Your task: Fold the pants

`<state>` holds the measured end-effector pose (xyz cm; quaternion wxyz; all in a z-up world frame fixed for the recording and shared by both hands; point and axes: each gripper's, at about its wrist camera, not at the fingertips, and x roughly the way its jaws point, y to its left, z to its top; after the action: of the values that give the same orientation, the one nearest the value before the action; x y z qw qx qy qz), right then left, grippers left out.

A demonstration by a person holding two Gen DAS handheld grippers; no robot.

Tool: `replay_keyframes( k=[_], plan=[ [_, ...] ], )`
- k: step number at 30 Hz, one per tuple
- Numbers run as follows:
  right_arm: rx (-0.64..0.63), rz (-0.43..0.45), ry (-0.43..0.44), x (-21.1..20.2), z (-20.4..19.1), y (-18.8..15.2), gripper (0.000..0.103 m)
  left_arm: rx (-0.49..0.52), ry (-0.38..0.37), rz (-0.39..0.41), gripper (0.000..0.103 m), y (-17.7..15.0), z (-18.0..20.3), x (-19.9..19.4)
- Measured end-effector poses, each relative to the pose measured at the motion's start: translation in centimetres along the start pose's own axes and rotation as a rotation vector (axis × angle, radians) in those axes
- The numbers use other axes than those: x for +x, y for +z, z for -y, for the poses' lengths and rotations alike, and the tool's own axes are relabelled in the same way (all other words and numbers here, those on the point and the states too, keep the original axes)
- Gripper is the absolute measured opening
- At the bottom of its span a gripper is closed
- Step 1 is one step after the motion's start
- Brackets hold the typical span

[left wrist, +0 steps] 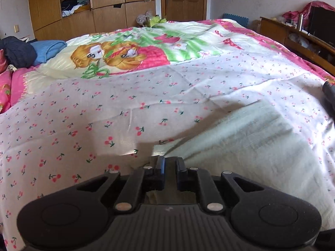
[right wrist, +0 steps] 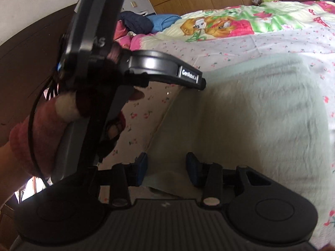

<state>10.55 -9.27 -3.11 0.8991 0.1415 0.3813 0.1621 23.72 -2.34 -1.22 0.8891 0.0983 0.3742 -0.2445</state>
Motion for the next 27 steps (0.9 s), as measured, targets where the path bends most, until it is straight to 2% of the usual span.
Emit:
replay_keyframes(
  k=[2,6,9,11,13,17,21,24,27],
  plan=[
    [-0.048,0.012,-0.016,-0.4,-0.9,-0.2,0.043,-0.016,-0.001,0.011,0.028,0.0,-0.6,-0.5],
    [-0.017,0.058,0.018,-3.3,-0.9,0.1,0.041,-0.022,0.080,0.081,0.030,0.0,-0.8,-2.6],
    [-0.032,0.115,-0.048,-5.0,-0.3,-0.3,0.043,-0.040,0.049,0.122,0.032,-0.5,-0.5,-3.9],
    [-0.004,0.067,-0.075,-4.6,0.4,-0.9,0.044,-0.010,0.044,0.105,0.036,-1.0,0.3,-3.4],
    [0.032,-0.003,-0.061,-3.8,0.9,-1.5,0.045,0.026,0.072,0.048,0.038,-1.1,1.0,-1.9],
    [0.000,-0.011,-0.016,-4.7,-0.2,-1.6,0.044,-0.052,0.096,0.053,0.045,-0.6,-0.4,-1.6],
    [-0.007,0.074,-0.012,-6.1,0.8,2.0,0.044,-0.109,0.095,0.113,0.045,-1.5,-1.7,-4.5],
    [-0.077,0.118,-0.076,-4.3,1.7,6.0,0.045,-0.158,0.060,0.118,0.046,-4.1,-1.8,-6.4],
    [-0.150,0.069,-0.109,-0.6,2.0,9.5,0.045,-0.222,0.024,0.129,0.046,-6.3,-1.5,-7.5]
  ],
)
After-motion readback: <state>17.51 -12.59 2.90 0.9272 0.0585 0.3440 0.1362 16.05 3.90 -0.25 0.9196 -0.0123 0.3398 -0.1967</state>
